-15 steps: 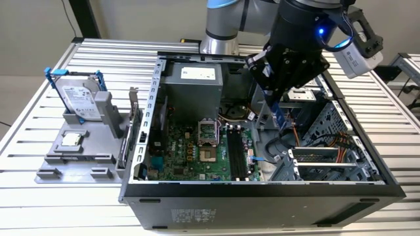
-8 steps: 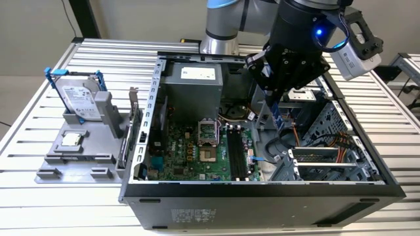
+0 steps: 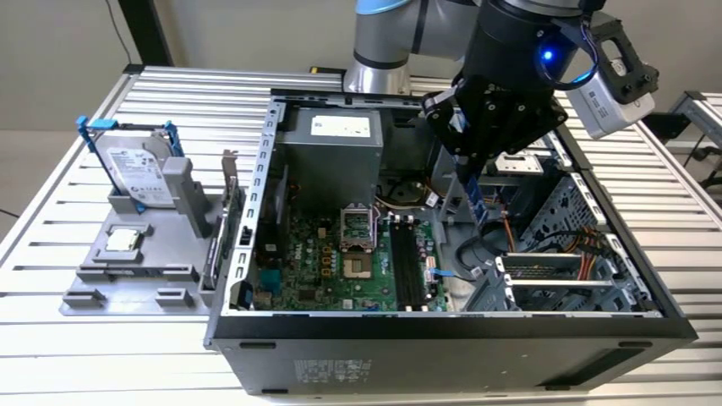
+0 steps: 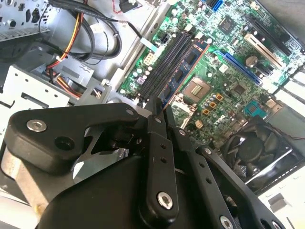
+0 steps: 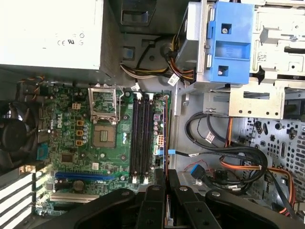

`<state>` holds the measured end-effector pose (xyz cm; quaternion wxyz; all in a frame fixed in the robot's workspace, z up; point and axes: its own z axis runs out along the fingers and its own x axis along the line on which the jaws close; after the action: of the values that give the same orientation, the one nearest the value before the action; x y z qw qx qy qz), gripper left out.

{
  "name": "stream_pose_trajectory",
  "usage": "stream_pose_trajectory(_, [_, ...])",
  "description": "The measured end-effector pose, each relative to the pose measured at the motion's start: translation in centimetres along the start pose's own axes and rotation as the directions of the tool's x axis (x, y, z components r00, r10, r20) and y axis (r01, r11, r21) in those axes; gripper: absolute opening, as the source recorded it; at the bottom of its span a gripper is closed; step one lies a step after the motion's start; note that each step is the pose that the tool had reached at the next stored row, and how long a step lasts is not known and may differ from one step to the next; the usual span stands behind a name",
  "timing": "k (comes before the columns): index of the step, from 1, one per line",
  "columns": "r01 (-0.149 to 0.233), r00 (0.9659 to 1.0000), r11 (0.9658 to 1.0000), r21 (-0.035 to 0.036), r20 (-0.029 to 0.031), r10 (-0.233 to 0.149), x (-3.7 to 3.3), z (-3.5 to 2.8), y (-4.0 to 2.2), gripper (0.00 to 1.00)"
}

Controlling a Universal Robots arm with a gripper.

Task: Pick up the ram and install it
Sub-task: 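Insert the ram into the slot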

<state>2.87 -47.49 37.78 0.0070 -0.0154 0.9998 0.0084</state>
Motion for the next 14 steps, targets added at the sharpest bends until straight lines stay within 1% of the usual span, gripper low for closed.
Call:
stream_pose_trajectory(6, [-0.002,1.0,1.0,0.0001,0.0,0.002,0.0,0.14,0.0,0.0])
stream_pose_trajectory(8, [-0.003,1.0,1.0,0.0,0.0,0.003,0.0,0.31,0.0,0.0])
stream_pose_trajectory(14, [-0.003,1.0,1.0,0.0,0.0,0.003,0.01,0.35,0.0,0.0])
